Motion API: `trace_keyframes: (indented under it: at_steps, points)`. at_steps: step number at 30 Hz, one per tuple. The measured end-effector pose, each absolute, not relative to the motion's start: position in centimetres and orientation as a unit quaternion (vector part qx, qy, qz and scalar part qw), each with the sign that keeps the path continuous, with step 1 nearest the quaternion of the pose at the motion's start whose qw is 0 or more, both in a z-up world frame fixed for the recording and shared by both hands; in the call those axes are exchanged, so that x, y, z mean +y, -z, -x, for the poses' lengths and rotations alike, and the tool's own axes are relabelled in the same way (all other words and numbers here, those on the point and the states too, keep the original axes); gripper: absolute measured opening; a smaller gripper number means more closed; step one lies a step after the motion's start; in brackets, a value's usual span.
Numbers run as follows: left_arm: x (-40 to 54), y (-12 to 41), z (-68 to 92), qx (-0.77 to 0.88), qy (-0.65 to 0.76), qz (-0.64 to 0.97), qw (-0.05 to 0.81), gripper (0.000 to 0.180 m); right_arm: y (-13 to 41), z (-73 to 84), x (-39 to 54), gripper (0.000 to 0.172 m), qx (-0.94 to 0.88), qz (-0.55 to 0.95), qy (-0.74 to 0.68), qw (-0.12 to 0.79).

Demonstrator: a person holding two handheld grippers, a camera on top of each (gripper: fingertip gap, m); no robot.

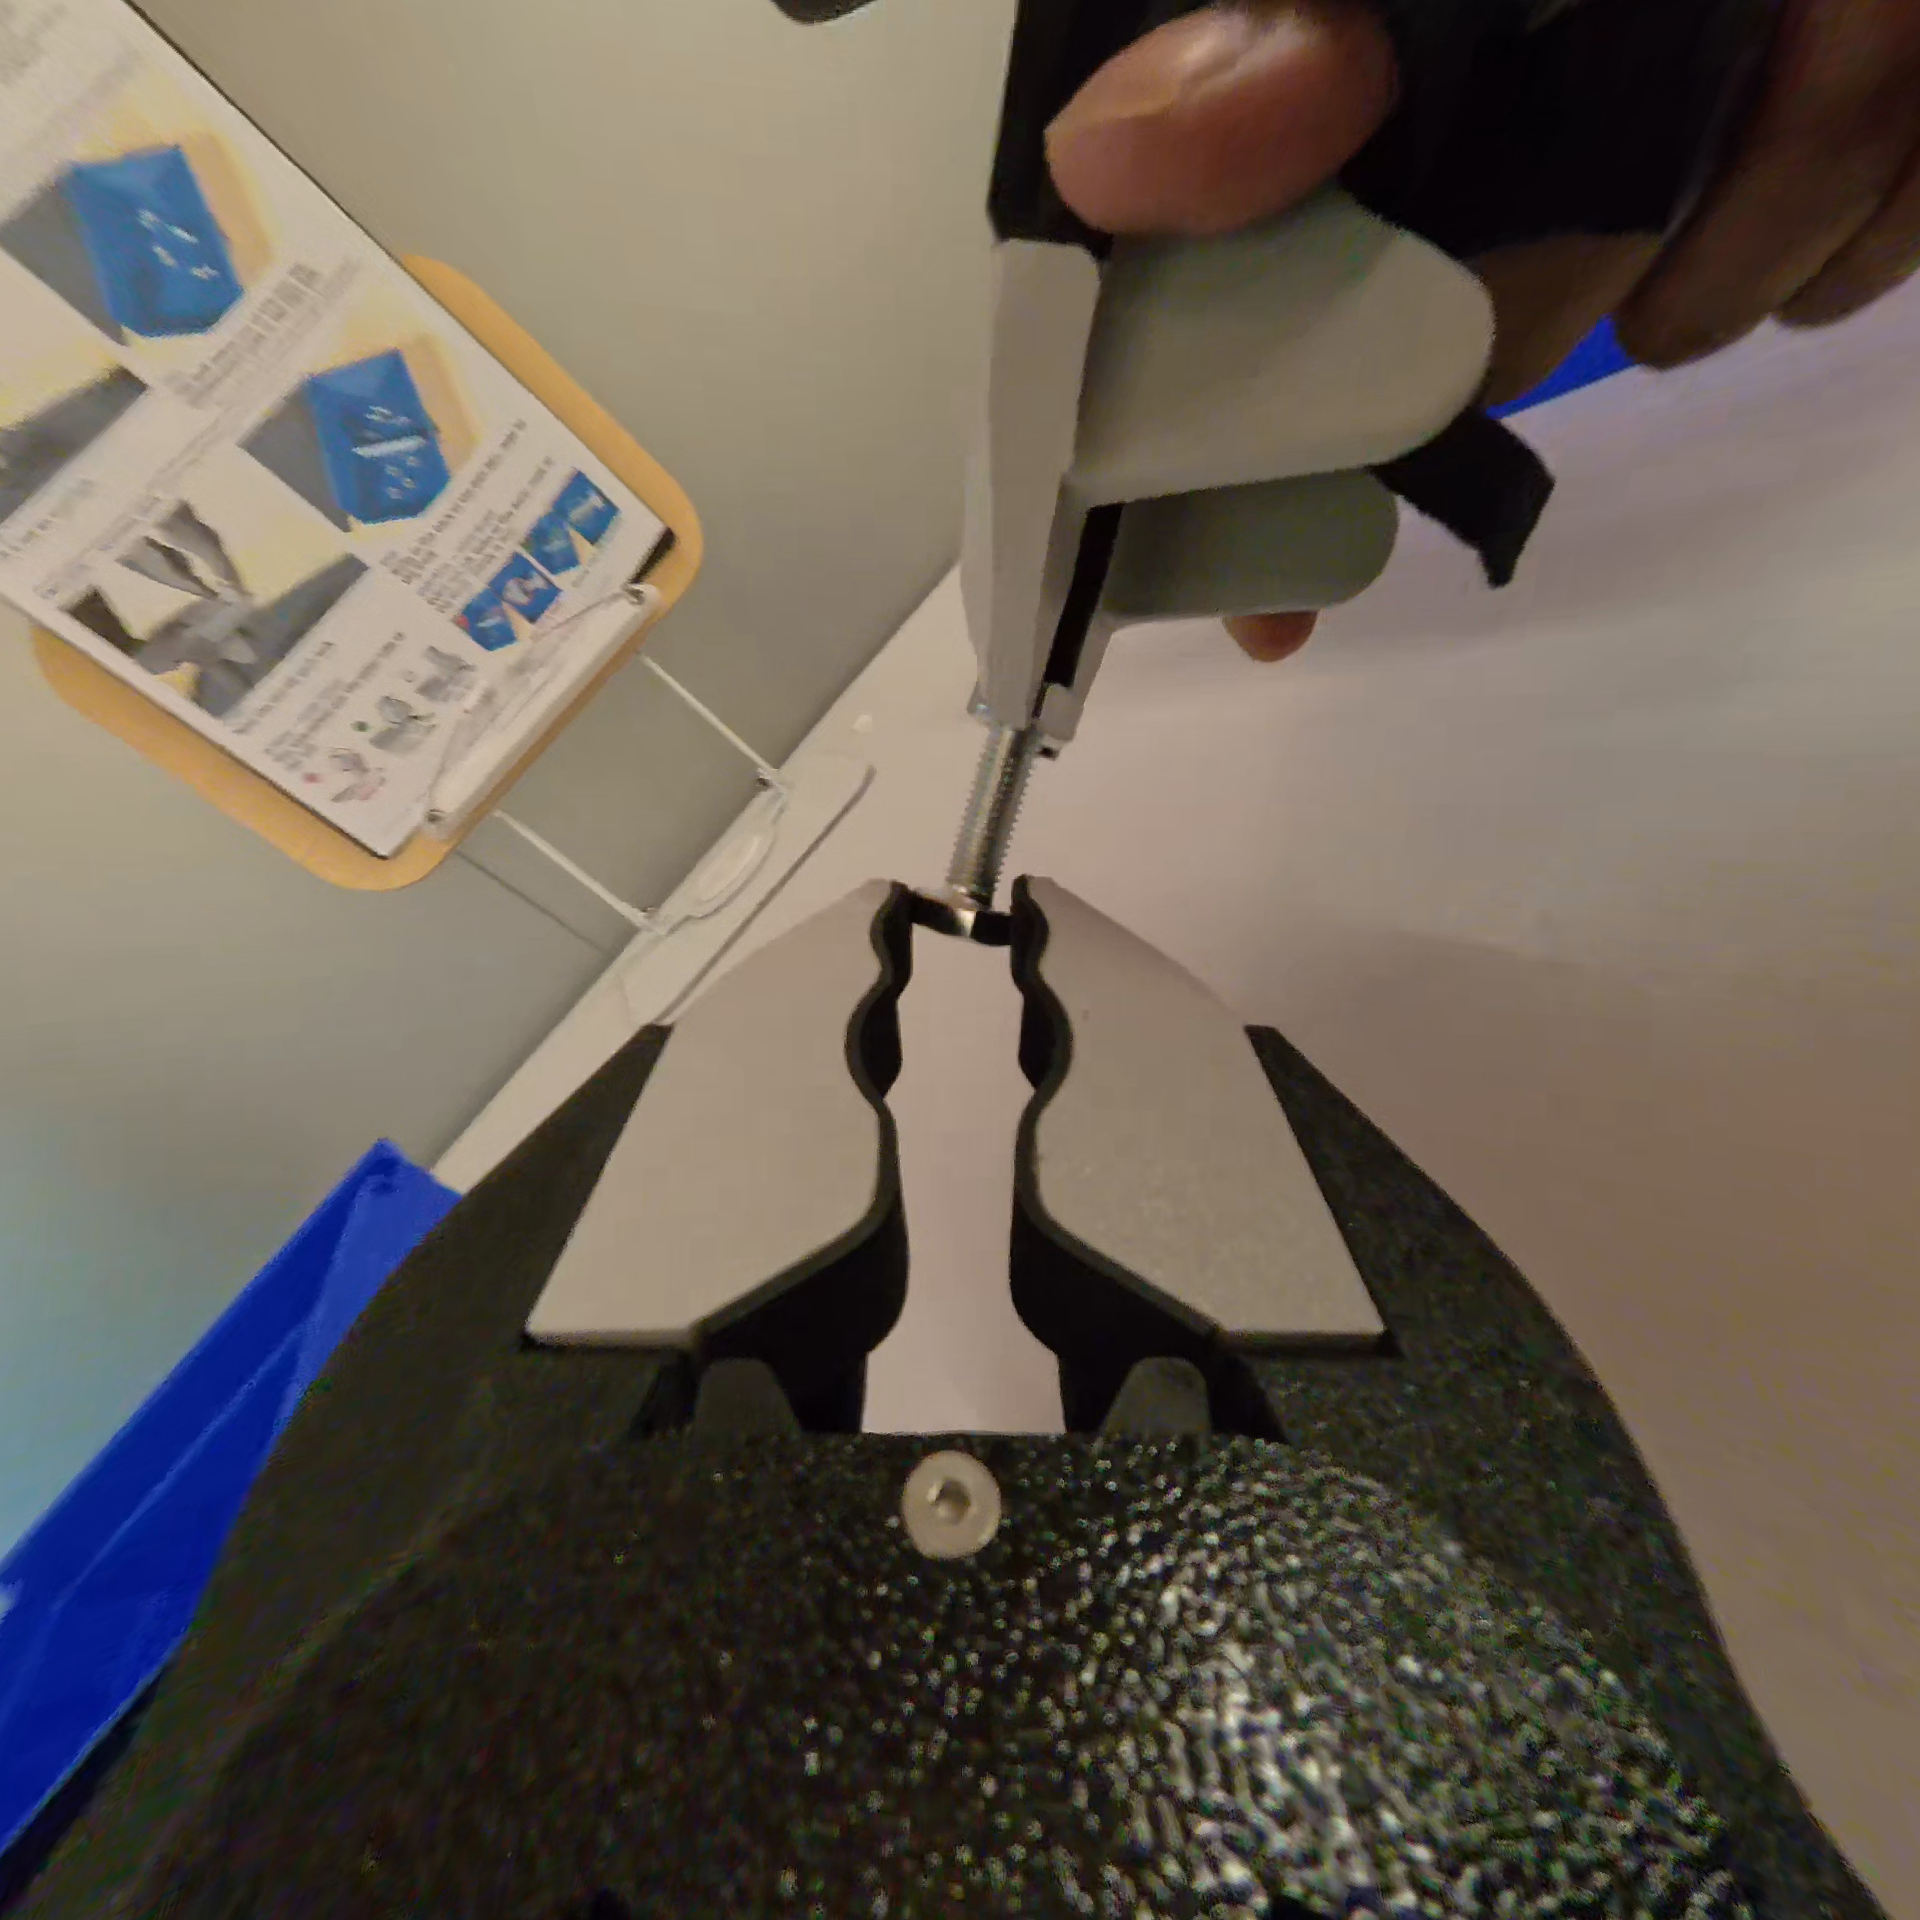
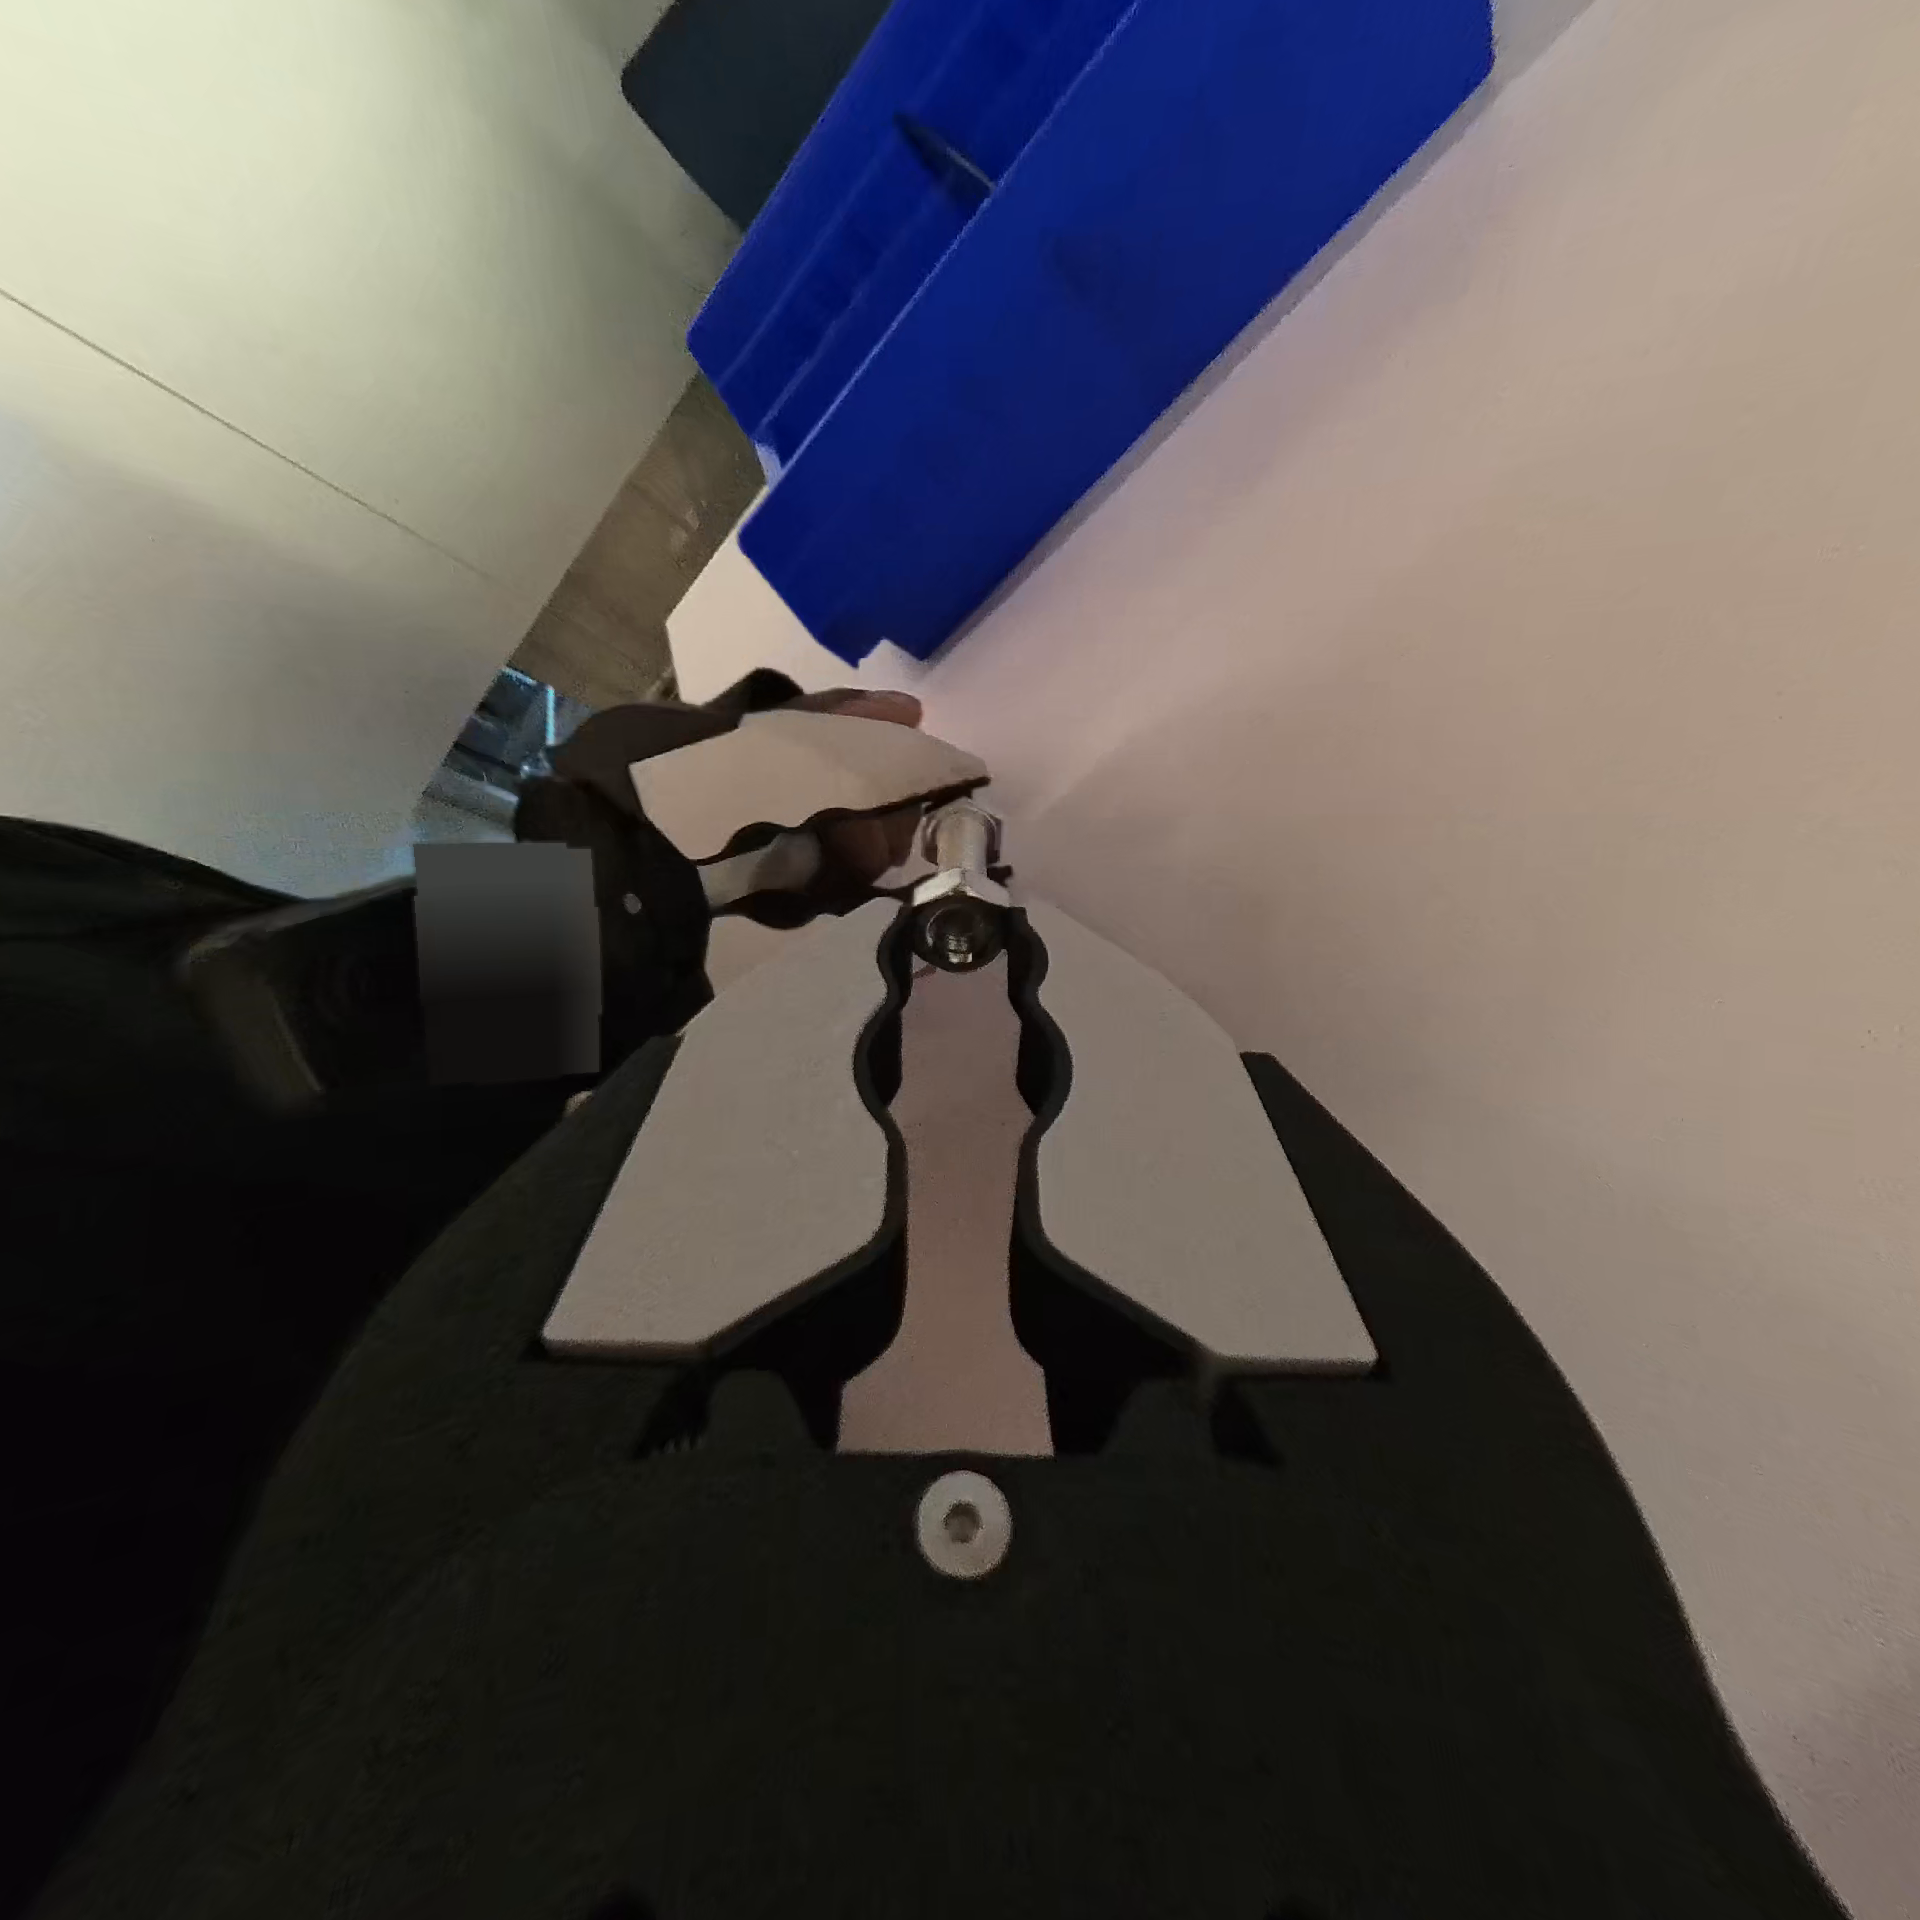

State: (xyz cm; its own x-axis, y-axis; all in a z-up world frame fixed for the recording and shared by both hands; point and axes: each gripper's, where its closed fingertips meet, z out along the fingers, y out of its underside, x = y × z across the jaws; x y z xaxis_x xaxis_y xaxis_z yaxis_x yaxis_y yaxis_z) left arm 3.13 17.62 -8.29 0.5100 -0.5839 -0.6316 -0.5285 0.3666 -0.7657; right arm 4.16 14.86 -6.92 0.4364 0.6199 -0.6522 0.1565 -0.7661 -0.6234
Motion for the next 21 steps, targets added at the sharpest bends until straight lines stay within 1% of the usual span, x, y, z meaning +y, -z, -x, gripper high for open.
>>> trace_keyframes:
  at_steps: [4, 6, 13, 21]
  points:
    - [17.4, 6.7, -1.8, 0.486, -0.068, 0.526, 0.695, 0.018, 5.8, -3.0, 14.4, 0.017, -0.220, 0.808, -0.505, 0.207]
    - [17.3, 6.3, -1.3, 0.480, -0.082, 0.522, 0.700, 0.018, 5.6, -2.7, 14.2, 0.017, -0.216, 0.809, -0.511, 0.195]
    - [16.7, 6.7, -0.9, 0.443, 0.047, 0.573, 0.688, 0.018, 5.4, -1.8, 14.1, 0.017, -0.263, 0.821, -0.455, 0.222]
    - [16.3, 7.2, -1.0, 0.437, 0.102, 0.589, 0.672, 0.018, 6.0, -1.6, 14.0, 0.018, -0.338, 0.834, -0.361, 0.245]
